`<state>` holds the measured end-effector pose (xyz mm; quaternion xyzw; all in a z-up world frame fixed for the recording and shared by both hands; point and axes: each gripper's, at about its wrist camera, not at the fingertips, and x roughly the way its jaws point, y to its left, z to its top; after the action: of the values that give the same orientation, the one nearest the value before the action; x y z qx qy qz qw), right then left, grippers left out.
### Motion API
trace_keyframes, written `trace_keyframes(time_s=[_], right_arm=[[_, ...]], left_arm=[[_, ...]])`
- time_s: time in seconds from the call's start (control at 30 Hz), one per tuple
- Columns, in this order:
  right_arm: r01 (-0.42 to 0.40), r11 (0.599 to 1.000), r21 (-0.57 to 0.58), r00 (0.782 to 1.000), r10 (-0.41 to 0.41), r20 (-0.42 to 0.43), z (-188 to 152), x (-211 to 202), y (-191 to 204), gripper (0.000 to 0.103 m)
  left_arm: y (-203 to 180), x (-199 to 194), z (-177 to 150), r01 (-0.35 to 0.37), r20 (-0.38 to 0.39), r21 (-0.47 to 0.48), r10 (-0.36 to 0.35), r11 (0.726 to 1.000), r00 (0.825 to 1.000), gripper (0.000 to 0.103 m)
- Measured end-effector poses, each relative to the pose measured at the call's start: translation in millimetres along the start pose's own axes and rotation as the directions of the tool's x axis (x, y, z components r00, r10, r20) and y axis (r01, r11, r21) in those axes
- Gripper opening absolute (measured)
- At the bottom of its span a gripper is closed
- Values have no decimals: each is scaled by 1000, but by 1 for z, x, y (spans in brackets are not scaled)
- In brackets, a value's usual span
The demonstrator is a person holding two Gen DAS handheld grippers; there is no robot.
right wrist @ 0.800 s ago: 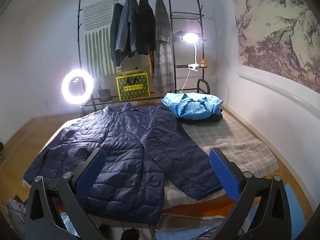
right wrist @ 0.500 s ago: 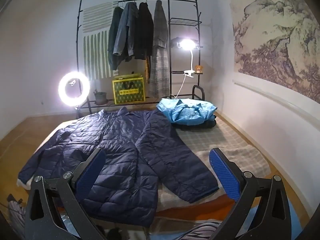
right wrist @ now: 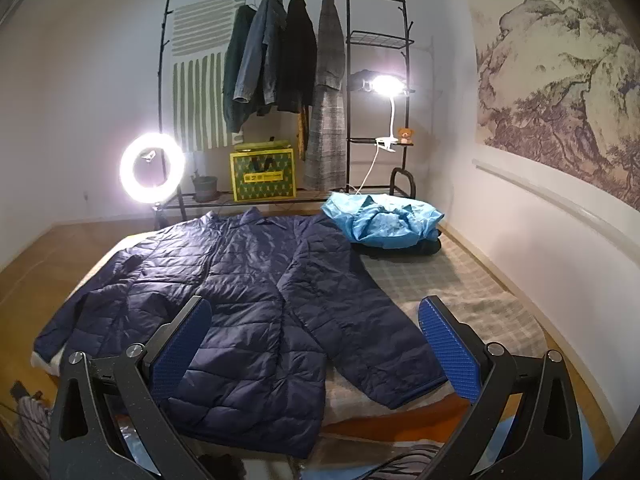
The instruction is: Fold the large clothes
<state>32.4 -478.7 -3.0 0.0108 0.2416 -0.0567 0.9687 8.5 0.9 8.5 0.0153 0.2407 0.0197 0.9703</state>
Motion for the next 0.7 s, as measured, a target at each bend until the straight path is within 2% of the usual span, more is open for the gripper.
trace_keyframes(time_s=[0.37,0.7], right_arm=[[-3,1000,30,1000,3,5,1,1,-10,103],[-9,999,43,1000,9,11,2,-1,-16,103]], left_arm=[[-3,7,2,-6,2,6,6,1000,1000,103],[-12,-1,5,-17,17,23,16,1000,1000,103]])
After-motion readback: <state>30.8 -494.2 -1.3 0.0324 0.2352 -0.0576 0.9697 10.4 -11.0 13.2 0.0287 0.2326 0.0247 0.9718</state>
